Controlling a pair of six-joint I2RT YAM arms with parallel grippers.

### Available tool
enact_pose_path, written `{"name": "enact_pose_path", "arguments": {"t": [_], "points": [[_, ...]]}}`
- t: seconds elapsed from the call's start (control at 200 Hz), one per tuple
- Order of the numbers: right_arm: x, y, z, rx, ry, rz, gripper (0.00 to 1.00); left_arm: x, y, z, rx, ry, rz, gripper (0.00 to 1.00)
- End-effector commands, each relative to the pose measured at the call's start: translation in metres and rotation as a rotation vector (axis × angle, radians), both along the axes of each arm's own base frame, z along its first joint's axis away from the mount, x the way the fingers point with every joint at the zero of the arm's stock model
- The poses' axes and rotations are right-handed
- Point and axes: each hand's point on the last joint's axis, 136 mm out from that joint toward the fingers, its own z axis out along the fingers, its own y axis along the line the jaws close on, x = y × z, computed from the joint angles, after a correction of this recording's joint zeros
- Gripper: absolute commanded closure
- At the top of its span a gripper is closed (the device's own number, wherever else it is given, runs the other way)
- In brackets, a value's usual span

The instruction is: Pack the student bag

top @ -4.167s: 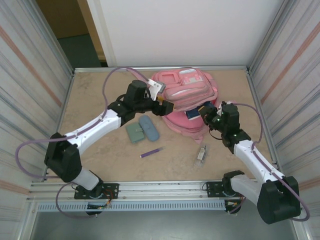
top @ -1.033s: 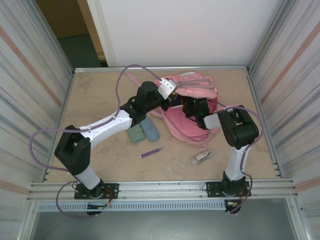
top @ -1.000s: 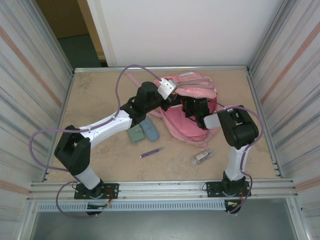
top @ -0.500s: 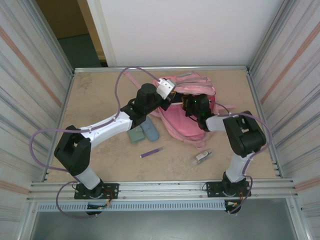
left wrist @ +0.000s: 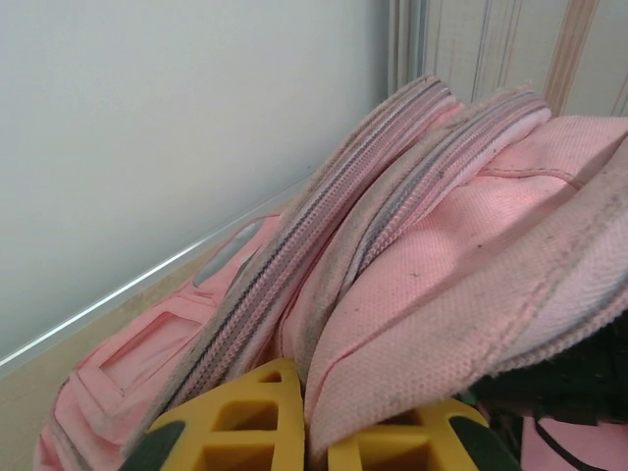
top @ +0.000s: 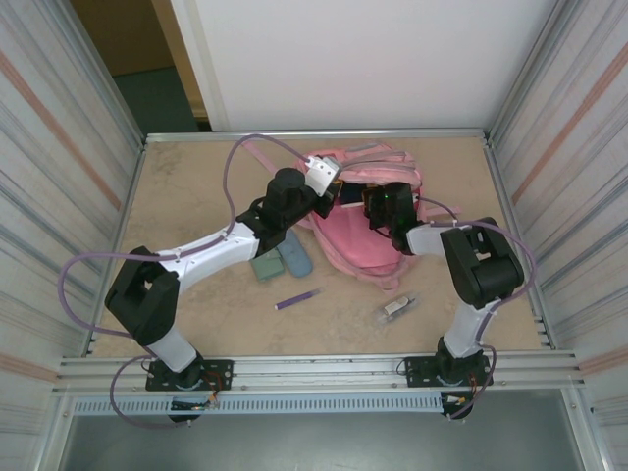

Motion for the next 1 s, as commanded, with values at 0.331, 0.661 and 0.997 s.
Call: {"name": "enact_pose_path", "arguments": {"t": [0.331, 0.661, 0.997], "points": [[-0.002, 0.01, 0.022, -0.112, -0.078, 0.095, 0.57, -0.002, 0.015, 0.053, -0.129, -0.107, 0.061, 1.0], [-0.055, 0.015, 0.015, -0.416, -0.164, 0.377, 0.49, 0.017, 0.027, 0.022, -0.05, -0.063, 0.153, 1.0], [-0.113, -0.033, 0.038, -0.739, -0.165, 0.488, 0.47, 0.031, 0.019, -0.007, -0.028, 0.004, 0.171, 1.0]]}}
